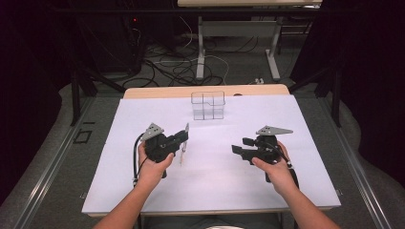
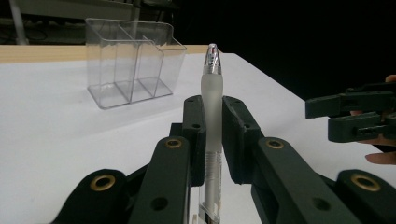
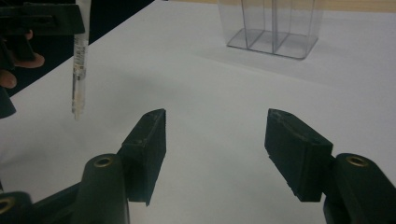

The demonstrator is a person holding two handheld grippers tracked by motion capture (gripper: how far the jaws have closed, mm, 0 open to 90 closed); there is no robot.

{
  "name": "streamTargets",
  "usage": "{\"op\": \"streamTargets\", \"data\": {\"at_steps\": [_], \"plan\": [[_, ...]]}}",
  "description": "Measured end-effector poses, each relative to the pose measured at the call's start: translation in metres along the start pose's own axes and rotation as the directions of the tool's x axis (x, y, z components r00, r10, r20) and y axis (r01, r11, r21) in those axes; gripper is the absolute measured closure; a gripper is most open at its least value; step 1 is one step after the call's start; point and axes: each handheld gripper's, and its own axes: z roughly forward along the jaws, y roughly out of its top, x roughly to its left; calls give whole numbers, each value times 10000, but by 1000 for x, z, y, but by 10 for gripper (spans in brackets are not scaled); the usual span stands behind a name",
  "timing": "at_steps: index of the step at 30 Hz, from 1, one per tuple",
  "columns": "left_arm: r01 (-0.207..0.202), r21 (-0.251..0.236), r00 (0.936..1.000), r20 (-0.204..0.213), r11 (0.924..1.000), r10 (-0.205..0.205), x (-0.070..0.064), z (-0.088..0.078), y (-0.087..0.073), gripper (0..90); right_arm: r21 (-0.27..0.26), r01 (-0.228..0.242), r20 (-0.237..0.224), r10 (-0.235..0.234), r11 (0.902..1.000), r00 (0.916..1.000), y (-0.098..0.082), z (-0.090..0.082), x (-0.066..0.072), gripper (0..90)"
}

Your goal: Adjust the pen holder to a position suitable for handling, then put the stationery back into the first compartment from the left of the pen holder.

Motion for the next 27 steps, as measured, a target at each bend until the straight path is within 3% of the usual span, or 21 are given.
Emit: {"op": "streamTargets", "data": {"at_steps": [6, 9, 14, 15, 20, 22, 27], "plan": [[157, -5, 9997, 208, 9999, -157, -3, 5, -1, 802, 468, -336, -633, 365, 9983, 9973, 2, 11, 8, 408], [227, 73, 9993, 283, 9997, -229, -5, 7, -4, 802, 619, -808, -1362, 886, 9948, 9867, 2, 17, 11, 472], [361, 139, 9987, 368, 9993, -366, -6, 10, -6, 803, 182, -942, -1962, 959, 9954, 9759, -5, 27, 17, 491], [336, 148, 9986, 416, 9993, -342, -5, 11, -6, 802, -87, -884, -2008, 849, 9960, 9759, -7, 30, 20, 503], [479, 179, 9972, 568, 9987, -488, -8, 18, -5, 802, -481, -905, -1968, 794, 9947, 9772, -6, 33, 27, 553], [436, 231, 9971, 615, 9988, -450, -11, 21, -5, 802, -619, -1009, -2119, 857, 9930, 9735, -5, 35, 30, 585], [462, 186, 9965, 693, 9988, -474, -13, 26, -4, 802, -321, -1345, -2545, 1221, 9904, 9593, -5, 44, 35, 625]]}}
